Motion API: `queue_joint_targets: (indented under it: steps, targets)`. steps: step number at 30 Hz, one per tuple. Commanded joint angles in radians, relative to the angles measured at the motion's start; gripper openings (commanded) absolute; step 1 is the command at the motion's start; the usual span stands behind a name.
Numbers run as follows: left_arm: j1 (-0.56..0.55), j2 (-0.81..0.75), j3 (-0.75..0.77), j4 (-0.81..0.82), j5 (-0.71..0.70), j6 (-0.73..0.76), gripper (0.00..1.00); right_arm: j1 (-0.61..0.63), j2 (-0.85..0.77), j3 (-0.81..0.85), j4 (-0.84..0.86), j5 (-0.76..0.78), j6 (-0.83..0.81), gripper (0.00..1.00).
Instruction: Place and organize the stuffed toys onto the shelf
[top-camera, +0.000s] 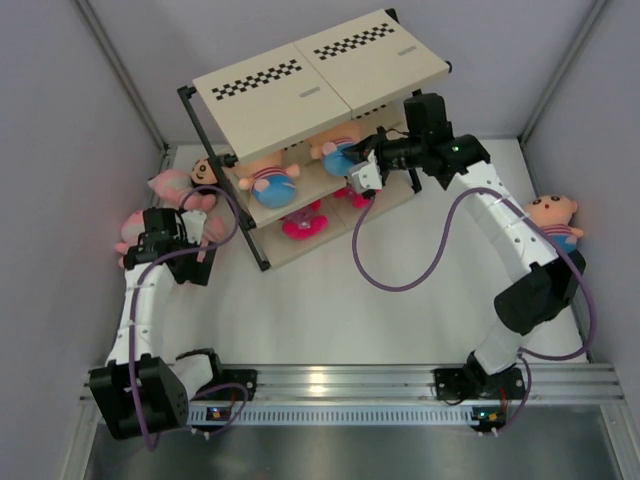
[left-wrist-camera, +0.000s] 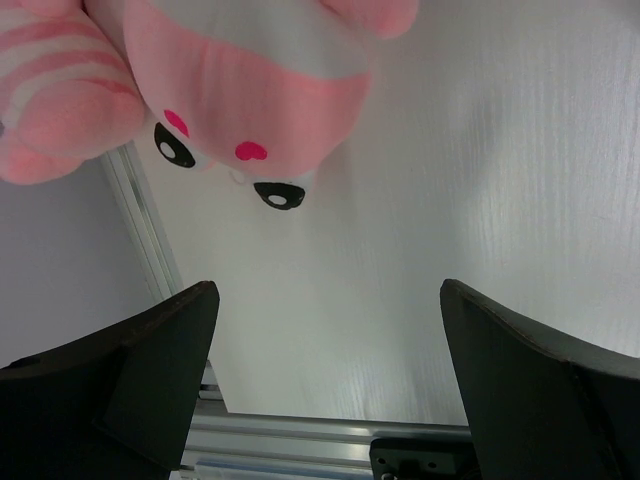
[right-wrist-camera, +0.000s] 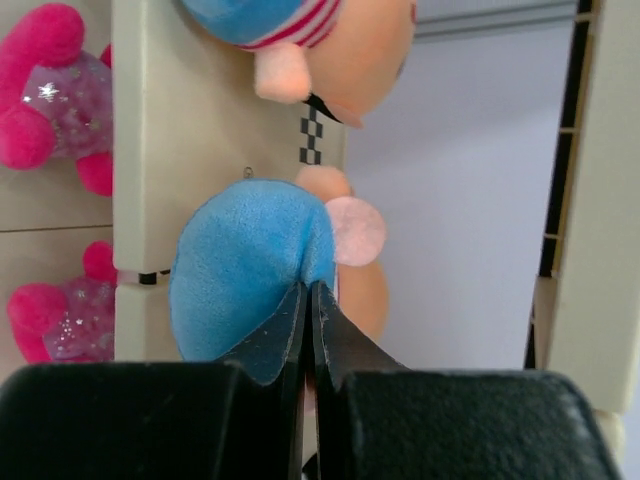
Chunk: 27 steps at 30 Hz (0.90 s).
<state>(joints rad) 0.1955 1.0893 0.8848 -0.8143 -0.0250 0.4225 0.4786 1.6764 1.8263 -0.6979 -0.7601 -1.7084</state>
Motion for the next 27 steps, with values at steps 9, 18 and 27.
queue_joint_targets:
  steps: [9, 18, 27]
  targets:
    - [-0.002, 0.015, 0.074, -0.031, -0.032, 0.038, 0.99, -0.009, 0.072, -0.010, -0.209, -0.107, -0.326, 0.00]
    - [-0.002, 0.037, 0.080, -0.029, -0.024, 0.030, 0.99, -0.031, 0.161, 0.033, -0.026, -0.090, -0.315, 0.00]
    - [-0.001, 0.050, 0.086, -0.029, -0.007, 0.025, 0.99, -0.034, 0.076, -0.053, 0.051, -0.100, -0.286, 0.47]
